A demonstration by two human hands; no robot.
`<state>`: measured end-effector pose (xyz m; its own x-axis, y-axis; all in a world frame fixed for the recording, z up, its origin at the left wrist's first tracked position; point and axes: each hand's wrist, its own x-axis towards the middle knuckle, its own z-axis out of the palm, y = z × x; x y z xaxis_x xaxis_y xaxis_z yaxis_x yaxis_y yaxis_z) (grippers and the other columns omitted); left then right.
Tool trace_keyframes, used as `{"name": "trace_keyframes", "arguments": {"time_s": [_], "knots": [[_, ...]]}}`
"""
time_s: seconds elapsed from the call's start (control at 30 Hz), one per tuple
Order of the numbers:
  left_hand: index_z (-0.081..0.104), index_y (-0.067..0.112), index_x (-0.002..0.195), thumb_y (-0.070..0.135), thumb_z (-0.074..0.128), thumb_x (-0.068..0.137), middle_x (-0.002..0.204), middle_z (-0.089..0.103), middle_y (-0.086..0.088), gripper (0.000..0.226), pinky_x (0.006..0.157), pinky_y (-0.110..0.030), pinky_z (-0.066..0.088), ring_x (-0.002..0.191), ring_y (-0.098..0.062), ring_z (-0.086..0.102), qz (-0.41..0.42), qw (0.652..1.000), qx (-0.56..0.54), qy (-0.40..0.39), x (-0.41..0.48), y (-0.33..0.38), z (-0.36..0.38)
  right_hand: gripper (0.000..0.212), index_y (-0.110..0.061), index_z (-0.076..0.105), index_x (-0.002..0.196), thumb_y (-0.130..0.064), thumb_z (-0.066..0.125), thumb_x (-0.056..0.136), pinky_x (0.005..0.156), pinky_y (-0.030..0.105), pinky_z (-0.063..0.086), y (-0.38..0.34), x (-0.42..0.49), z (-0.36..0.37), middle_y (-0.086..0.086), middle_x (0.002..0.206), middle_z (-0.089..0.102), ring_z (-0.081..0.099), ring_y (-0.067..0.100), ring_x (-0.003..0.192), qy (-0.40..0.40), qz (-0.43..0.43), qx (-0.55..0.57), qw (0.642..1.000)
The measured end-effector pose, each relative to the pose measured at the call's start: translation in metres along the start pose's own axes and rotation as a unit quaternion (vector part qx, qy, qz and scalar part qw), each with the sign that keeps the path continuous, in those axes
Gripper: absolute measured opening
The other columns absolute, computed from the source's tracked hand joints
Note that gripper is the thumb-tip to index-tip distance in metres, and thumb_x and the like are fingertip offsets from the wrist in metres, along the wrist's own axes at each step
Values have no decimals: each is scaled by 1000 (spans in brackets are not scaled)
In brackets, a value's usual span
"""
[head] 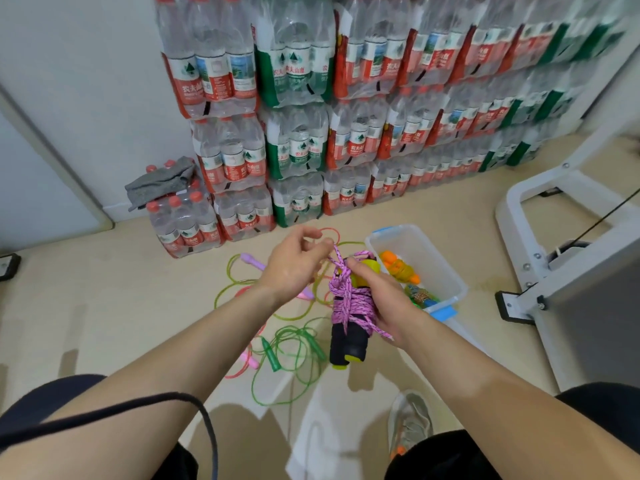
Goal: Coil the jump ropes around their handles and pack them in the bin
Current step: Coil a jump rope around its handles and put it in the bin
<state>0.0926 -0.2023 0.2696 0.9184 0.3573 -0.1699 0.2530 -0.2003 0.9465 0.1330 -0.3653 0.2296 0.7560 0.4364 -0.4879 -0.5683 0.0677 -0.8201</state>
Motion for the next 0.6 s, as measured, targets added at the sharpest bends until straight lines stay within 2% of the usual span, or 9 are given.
{"name": "trace_keyframes", "arguments": {"time_s": [0.1,0.2,0.27,0.37,0.43,0.5,0.6], "knots": [[59,13,116,53,58,95,102,69,-7,45,74,-39,55,82,-20,62,-74,994,-13,-83,1,4,17,41,-9,76,106,-45,76,86,90,50,57,-5,-7,-16,18,103,76,74,36,95,25,-1,8,1000],[65,9,113,48,66,92,101,72,-6,44,67,-30,54,82,-20,63,-95,981,1,-169,1,3,33,54,-7,69,117,-53,70,89,86,47,58,-9,-6,-29,16,102,77,74,34,94,59,-1,10,998],[64,10,107,40,72,90,97,73,-8,36,70,-33,56,82,-22,68,-96,977,-10,-193,4,-2,44,59,-10,67,122,-60,65,89,94,51,56,-10,-4,-36,16,105,76,74,34,96,57,10,29,998],[63,11,98,34,75,89,83,70,-4,27,73,-39,57,74,-23,67,-104,978,-57,-171,16,-8,59,36,-17,72,102,-49,56,98,97,53,54,-17,-8,-45,11,94,78,74,30,90,71,18,51,996],[65,7,100,32,75,88,81,68,-4,30,68,-39,56,69,-24,66,-112,979,-80,-152,25,-8,69,26,-21,70,94,-40,54,101,85,43,57,-19,-8,-53,6,85,77,72,23,83,98,15,47,994],[64,1,103,29,73,90,83,67,-6,32,60,-32,53,67,-23,64,-117,981,-90,-123,32,-7,81,23,-23,68,100,-40,53,100,73,35,55,-18,-4,-64,3,90,73,69,19,84,125,0,20,992],[63,1,104,29,73,90,85,68,-6,32,56,-27,50,65,-21,65,-128,983,-96,-87,43,-11,99,26,-28,69,109,-47,56,96,76,39,57,-15,7,-80,-1,97,73,70,19,90,134,13,-34,990]]}}
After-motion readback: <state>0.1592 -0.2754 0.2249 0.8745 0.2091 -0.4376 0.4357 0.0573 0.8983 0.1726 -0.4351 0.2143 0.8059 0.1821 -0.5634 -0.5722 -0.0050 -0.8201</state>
